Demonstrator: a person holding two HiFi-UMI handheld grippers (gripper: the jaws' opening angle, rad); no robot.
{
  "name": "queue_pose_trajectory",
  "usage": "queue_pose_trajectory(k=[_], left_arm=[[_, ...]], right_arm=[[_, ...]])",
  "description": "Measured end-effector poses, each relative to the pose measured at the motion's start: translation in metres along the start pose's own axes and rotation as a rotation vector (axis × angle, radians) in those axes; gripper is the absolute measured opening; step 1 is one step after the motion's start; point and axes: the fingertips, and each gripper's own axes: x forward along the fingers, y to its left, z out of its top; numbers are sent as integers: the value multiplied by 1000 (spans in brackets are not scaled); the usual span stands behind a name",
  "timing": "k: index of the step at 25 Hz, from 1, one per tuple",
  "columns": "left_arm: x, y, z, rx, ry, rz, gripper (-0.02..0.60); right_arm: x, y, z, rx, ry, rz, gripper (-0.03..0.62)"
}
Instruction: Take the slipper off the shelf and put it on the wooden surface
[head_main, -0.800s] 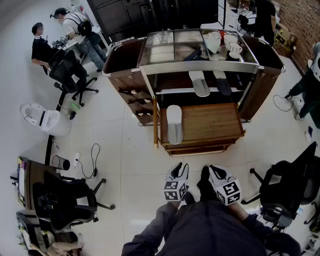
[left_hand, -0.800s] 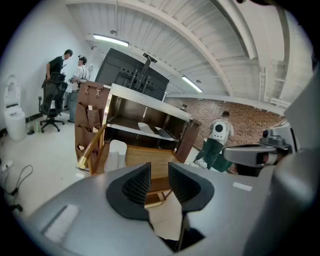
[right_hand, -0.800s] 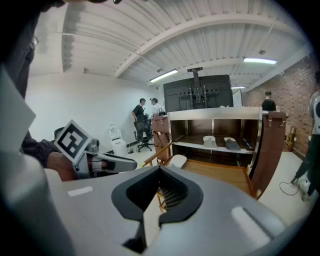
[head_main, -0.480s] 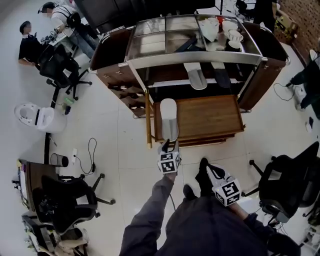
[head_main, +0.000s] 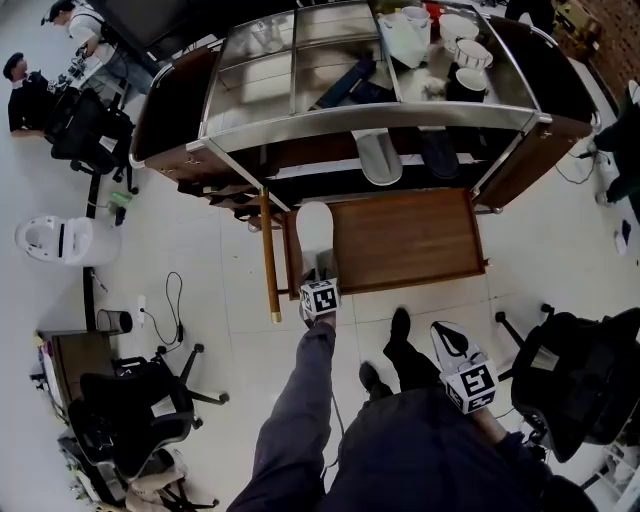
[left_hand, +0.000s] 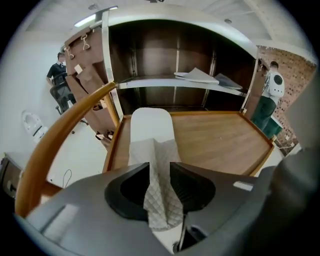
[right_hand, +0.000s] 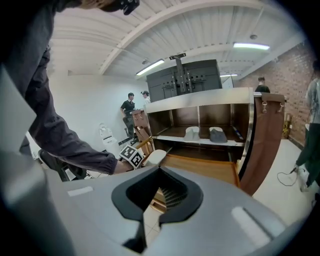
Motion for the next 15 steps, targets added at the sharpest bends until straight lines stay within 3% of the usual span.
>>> queue_pose_trajectory(k=[3,7,10,15], left_arm=[[17,9,-5,-12,34,27,89],[10,8,11,-52,-27,33,36],[-21,-6,43,-55,-115,-7,25],[-77,-19,123,-123,-255,-110,25]], right_arm=[[8,-27,4,20,7,-7,2],[16,-53,7,37,16,3,2],[25,-61,14,38,4,30,2],[47,-63,34,43,-36,88,2]])
